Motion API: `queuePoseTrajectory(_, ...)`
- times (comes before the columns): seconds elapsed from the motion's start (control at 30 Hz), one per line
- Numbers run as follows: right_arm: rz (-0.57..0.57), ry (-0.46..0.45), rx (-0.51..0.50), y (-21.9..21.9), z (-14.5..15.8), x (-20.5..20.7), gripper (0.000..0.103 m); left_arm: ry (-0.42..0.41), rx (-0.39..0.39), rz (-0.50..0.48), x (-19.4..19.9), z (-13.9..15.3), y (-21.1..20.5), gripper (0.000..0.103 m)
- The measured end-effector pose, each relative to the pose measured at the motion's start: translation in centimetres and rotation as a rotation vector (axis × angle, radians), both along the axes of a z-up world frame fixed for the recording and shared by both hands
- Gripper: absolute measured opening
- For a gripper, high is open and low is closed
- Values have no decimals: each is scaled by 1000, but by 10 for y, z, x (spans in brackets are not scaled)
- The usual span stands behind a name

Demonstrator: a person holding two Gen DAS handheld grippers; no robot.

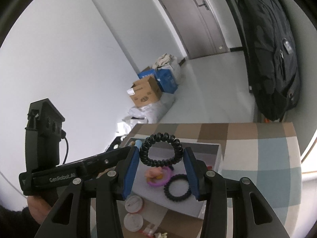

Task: Organize jewelry
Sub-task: 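Carry the blue ring and black hair tie into the grey box and open both grippers, then lift both open grippers out of the box back over the table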

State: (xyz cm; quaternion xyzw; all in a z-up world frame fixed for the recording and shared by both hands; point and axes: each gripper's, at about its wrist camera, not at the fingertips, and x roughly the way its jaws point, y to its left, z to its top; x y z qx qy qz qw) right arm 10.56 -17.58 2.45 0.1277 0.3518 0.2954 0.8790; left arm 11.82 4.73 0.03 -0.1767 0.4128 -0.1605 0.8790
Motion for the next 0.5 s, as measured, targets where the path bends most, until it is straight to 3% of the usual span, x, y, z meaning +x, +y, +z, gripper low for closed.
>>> queuePoseTrajectory(0.23,-28,49,25,-10,-6,9,49,-27,-19,24,0,3,0,58)
queuePoseTrajectory(0.27,-34,46,30,-12,-5,9,52,-27,-29,18,0,4,0,58)
queuePoseTrajectory(0.3,-41,42,37,-14,-3,8,56,-25,-39,20,0,5,1,66)
queuePoseTrajectory(0.37,-46,35,61,-17,0,6,80,-30,-68,26,0,5,2,83)
queuePoseTrajectory(0.5,-45,17,96,-22,5,2,84,-39,-80,25,-1,7,2,84)
